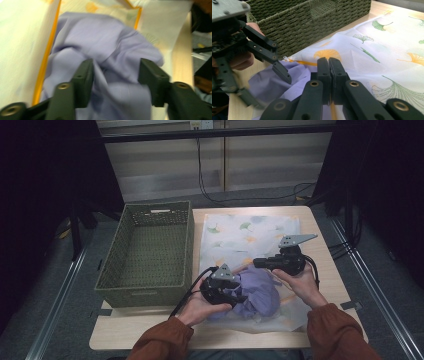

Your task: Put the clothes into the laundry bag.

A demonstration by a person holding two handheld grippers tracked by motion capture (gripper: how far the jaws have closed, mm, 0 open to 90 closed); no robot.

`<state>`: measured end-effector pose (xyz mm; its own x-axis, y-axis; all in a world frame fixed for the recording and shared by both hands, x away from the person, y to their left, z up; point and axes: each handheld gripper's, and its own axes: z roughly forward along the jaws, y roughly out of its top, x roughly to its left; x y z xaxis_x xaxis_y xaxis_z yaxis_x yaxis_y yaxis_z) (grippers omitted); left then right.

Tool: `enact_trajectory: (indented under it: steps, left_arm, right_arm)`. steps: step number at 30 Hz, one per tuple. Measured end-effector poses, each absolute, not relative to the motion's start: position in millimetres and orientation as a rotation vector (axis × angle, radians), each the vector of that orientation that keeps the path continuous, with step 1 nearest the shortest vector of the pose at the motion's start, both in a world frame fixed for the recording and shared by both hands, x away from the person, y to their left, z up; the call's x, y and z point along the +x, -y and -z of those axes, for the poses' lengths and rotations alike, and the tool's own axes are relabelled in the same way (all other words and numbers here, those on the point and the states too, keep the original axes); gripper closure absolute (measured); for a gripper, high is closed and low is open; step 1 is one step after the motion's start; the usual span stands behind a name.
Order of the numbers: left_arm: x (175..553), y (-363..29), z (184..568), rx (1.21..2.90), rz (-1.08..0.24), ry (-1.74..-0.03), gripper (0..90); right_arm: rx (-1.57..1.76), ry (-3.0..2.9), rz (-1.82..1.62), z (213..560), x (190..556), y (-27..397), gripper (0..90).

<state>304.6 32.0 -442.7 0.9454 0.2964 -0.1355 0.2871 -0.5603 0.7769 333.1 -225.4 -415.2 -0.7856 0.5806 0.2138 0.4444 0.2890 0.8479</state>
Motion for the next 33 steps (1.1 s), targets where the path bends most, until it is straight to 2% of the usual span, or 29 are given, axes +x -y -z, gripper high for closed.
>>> enact_trajectory:
  steps: [2, 6, 11, 19, 26, 31, 33]
  left_arm:
    - [305, -29, 441, 2.184, -0.007, -0.419, 37.7]
    - [308, -22, 443, 2.176, 0.004, -0.452, 35.7]
    - [310, -14, 460, 2.259, 0.008, -0.455, 26.6]
    - [313, -6, 482, 2.363, 0.004, -0.443, 26.2]
    - [311, -1, 492, 2.42, 0.02, -0.385, 16.4]
    - [308, -4, 496, 2.396, 0.021, -0.328, 15.3]
    - [304, -3, 497, 2.418, -0.025, -0.297, 14.4]
  right_arm:
    - [0.965, -2.411, -1.516, 415, 333, 225, 88.3]
    - [0.963, -2.411, -1.519, 416, 333, 225, 88.3]
    - [0.963, -2.414, -1.517, 416, 333, 225, 88.3]
    - [0.948, -2.425, -1.507, 417, 334, 223, 88.3]
    - [0.958, -2.422, -1.507, 417, 333, 223, 88.3]
    - [0.953, -2.422, -1.506, 417, 333, 224, 88.3]
    - [0.954, -2.424, -1.507, 417, 333, 223, 88.3]
